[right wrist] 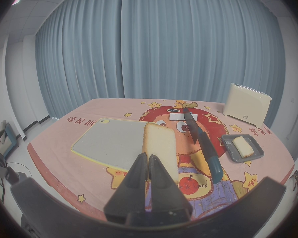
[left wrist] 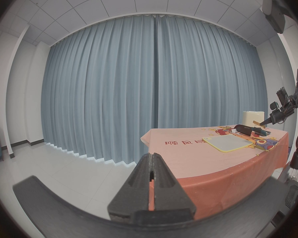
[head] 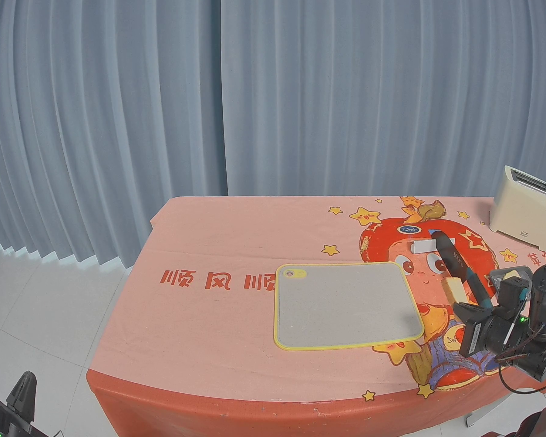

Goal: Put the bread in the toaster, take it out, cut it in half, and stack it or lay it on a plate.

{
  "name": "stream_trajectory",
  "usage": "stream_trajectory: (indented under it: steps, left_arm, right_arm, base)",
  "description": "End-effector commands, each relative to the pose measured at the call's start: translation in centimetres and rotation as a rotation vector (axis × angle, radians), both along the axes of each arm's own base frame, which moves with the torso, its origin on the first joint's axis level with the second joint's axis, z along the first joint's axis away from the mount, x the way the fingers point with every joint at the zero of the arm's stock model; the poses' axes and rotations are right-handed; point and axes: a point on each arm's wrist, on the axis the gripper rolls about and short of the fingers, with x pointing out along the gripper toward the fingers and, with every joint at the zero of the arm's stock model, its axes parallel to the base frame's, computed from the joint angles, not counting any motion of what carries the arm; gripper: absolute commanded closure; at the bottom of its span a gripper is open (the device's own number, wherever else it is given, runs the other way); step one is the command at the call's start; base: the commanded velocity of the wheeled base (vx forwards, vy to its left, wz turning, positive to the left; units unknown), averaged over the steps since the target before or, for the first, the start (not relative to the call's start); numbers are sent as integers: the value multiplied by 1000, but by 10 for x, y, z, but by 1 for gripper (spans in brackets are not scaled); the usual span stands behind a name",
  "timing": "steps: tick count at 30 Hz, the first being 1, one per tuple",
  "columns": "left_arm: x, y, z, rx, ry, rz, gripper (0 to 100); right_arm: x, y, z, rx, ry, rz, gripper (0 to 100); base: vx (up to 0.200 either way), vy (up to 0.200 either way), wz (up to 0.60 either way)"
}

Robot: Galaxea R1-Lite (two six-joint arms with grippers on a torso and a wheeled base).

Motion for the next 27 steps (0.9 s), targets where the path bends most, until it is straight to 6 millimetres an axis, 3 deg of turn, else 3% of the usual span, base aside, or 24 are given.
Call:
stream_trajectory:
  steps: [1, 27]
  left_arm:
    - [1, 0, -5, 0, 18, 0, 100]
    - [1, 0, -5, 0, 18, 0, 100]
  right_arm:
    - [-1, 0, 0, 0, -1, 0, 100]
    - [-1, -2, -4, -13, 18, -8, 100]
  base:
    - [0, -200, 0]
    - [0, -200, 0]
